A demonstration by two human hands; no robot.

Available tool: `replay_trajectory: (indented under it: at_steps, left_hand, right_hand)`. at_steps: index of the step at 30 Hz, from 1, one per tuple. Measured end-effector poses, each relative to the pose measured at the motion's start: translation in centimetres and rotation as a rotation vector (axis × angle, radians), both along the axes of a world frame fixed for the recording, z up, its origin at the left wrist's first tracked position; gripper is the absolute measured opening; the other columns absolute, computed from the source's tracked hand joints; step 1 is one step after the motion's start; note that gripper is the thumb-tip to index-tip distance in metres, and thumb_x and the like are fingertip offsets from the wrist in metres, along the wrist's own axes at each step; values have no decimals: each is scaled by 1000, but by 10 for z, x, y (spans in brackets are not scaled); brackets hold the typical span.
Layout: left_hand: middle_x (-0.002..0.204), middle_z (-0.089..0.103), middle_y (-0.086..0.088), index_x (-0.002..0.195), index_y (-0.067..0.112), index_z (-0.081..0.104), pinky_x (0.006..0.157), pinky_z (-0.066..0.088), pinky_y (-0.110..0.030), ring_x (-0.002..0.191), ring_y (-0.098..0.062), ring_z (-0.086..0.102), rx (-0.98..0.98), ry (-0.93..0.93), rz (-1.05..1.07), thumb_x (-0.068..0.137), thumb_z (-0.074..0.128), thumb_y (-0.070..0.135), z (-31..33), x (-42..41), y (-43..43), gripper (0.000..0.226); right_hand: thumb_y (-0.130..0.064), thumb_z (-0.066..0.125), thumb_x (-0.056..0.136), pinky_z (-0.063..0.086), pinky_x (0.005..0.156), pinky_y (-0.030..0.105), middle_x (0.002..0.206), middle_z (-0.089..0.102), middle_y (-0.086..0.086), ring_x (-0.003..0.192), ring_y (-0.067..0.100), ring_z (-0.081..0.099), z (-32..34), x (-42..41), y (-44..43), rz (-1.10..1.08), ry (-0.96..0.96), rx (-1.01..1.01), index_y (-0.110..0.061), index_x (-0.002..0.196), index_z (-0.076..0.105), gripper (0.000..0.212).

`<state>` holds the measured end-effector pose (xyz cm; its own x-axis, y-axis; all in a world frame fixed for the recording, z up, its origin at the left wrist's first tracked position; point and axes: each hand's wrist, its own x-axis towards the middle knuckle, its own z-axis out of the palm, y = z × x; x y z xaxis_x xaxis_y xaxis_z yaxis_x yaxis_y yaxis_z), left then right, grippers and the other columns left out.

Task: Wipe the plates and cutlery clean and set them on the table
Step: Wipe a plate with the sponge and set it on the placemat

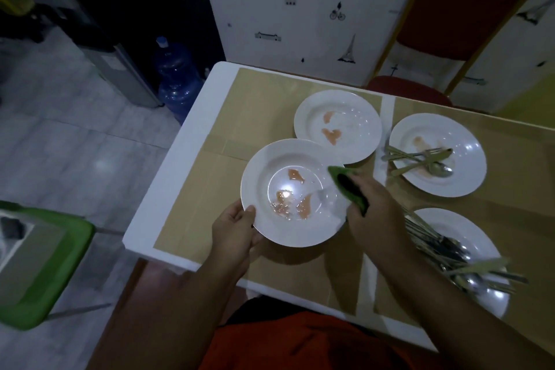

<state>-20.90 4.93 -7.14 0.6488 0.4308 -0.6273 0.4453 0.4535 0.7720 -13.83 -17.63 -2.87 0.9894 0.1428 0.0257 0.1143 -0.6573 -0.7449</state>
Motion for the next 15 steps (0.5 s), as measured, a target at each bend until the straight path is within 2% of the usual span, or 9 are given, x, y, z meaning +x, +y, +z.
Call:
replay_trajectory:
  at_steps: [3,6,9,11,13,15]
  left_hand:
    - [98,78,-6,109,21,71,74,62,-51,87,-27,76,-6,0,-18,99,59,14,1,-2,-11,18]
    - [98,78,-11,104,16,75,70,62,-44,88,-27,76,-54,-10,-27,98,59,15,3,-1,-20,17]
    - [97,78,-13,105,12,74,67,61,-37,88,-28,76,-83,-6,-7,99,57,12,5,-1,-22,18]
    - [98,77,-12,108,10,72,68,61,-39,89,-29,76,-95,11,9,99,57,11,5,-3,-22,18]
    - [100,78,-10,107,11,72,69,61,-40,92,-28,75,-97,9,-2,100,56,11,6,-8,-24,18]
    - [102,78,-7,110,15,72,68,61,-40,93,-26,75,-86,-9,-44,100,56,11,8,-12,-27,19]
  right_hand:
    - [-1,57,81,34,109,28,133,49,-2,125,12,39,0,-5,30,183,-22,-134,-20,131,53,54]
    - [-6,56,83,30,108,26,127,57,3,121,18,45,-2,-20,50,438,-46,-154,-17,127,57,44]
    - [-9,60,79,39,102,35,120,65,8,115,27,56,-12,-35,46,638,-157,-315,-9,119,62,40]
    - [-16,56,85,41,102,36,122,65,4,115,25,56,-15,-34,35,613,-125,-378,-14,119,63,35]
    - [-23,43,88,39,102,35,126,62,5,115,26,52,-18,-28,23,550,-82,-440,-15,123,61,39]
    - [-15,43,85,34,104,36,138,50,7,122,28,43,-21,-18,16,465,-24,-547,-15,133,49,48]
